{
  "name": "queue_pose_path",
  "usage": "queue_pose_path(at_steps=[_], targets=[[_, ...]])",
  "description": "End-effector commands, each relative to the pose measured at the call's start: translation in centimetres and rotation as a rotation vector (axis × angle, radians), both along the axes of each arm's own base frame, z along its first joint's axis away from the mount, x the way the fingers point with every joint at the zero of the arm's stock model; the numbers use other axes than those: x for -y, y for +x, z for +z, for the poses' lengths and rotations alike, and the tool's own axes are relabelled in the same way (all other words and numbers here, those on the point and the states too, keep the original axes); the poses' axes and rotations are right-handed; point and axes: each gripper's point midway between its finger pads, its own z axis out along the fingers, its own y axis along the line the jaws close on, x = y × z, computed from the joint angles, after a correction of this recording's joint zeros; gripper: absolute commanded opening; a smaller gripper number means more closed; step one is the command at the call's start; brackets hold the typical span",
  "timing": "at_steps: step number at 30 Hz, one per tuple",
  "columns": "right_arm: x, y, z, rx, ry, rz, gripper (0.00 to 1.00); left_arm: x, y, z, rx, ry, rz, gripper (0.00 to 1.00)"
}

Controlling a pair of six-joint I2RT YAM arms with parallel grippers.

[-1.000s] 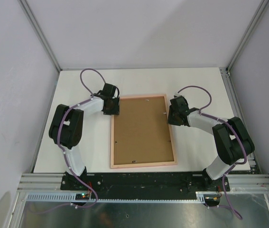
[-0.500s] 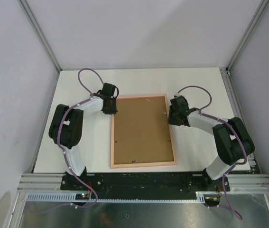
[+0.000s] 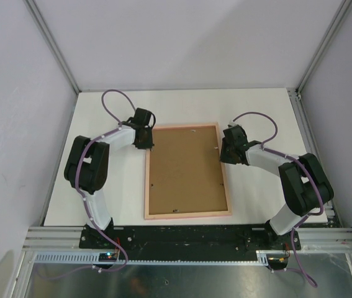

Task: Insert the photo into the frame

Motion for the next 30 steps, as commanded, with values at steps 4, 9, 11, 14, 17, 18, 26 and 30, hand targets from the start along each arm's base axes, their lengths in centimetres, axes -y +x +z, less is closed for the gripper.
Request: queue_pose_path(at_steps=[4,9,11,14,17,18,26,30], targets=[[-0.1,0.0,1.8,0.039,0.019,0.011,0.37,0.4,0.8,-1.8,-0.048,0.01,-0.052,0.0],[0.3,0.0,2.7,0.054,0.019,-0.004,0.58,1.2,4.3,-0.5,0.009,-0.002,-0.116,0.0],[0.4,-0.1,3.1,0.061,0.018,-0.009,0.62,1.6,5.5,0.0,0.031,-0.016,-0.164,0.0],[0.6,-0.1,3.8,0.074,0.021,-0.017,0.64,2.4,6.8,0.5,0.052,-0.047,-0.227,0.0],[1.0,-0.2,4.1,0.078,0.014,-0.034,0.67,2.7,8.0,0.9,0.066,-0.084,-0.233,0.0],[1.1,-0.2,4.0,0.074,0.011,-0.037,0.67,2.7,8.2,1.1,0.07,-0.095,-0.224,0.04],[1.4,-0.7,3.4,0.062,0.006,-0.043,0.68,2.4,7.9,5.3,0.14,-0.133,-0.196,0.56],[1.3,-1.4,2.8,0.048,0.015,-0.035,0.64,1.9,6.3,6.9,0.154,-0.144,-0.174,0.66]])
